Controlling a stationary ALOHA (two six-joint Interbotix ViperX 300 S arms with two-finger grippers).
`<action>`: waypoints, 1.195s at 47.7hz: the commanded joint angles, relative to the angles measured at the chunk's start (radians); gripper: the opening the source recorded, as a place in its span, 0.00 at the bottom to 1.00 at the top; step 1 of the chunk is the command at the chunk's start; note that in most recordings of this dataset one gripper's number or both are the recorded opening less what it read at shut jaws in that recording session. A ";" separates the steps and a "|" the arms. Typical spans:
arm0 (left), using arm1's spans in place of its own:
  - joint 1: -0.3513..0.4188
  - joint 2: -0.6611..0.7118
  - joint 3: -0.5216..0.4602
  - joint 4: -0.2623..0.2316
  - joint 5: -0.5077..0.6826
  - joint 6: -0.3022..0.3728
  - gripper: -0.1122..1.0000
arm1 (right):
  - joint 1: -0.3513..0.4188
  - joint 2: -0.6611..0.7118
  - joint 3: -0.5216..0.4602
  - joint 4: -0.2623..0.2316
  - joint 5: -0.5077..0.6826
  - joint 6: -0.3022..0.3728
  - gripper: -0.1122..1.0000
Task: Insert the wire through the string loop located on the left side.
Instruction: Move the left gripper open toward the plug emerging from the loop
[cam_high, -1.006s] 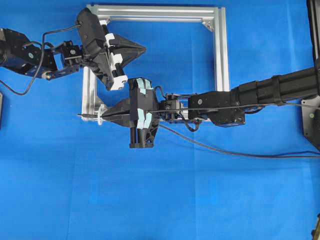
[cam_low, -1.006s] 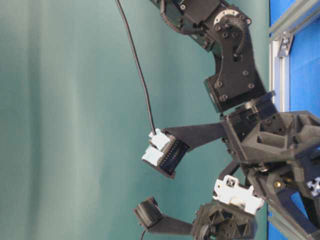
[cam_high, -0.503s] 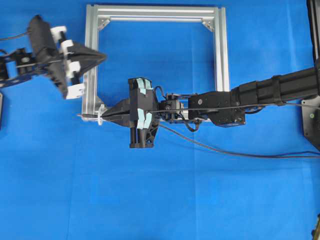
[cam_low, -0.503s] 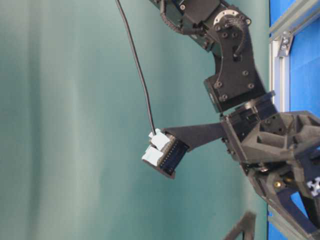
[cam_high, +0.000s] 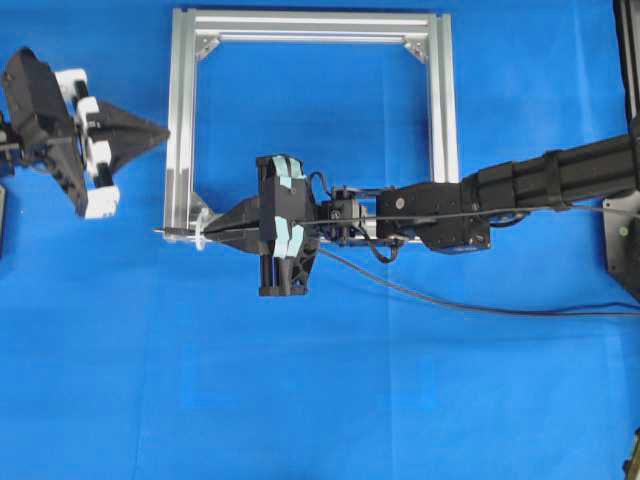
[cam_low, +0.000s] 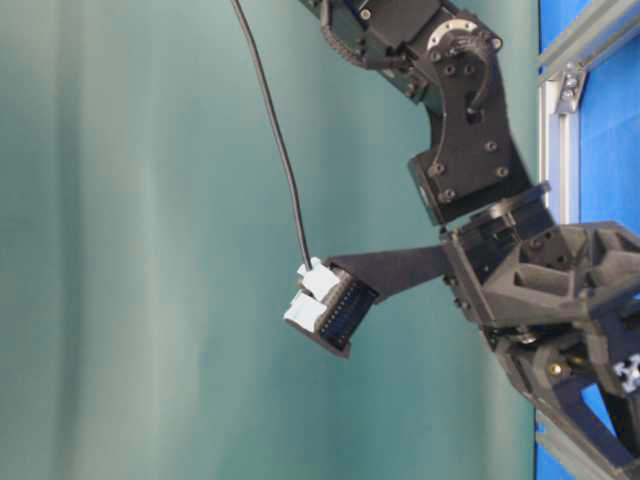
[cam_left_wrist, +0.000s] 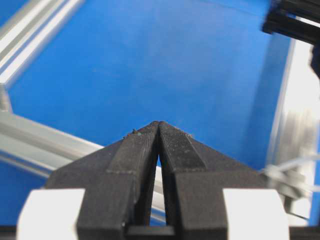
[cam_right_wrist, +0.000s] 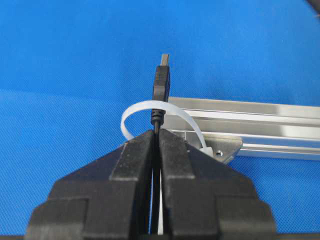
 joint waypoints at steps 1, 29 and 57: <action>-0.064 -0.014 -0.014 0.005 -0.005 -0.006 0.10 | -0.003 -0.021 -0.015 0.000 -0.005 0.002 0.10; -0.370 -0.049 -0.017 0.003 0.003 -0.012 0.10 | -0.003 -0.021 -0.017 0.000 -0.005 0.002 0.10; -0.350 -0.057 -0.012 0.005 0.012 -0.009 0.63 | -0.003 -0.021 -0.017 0.002 -0.005 0.002 0.10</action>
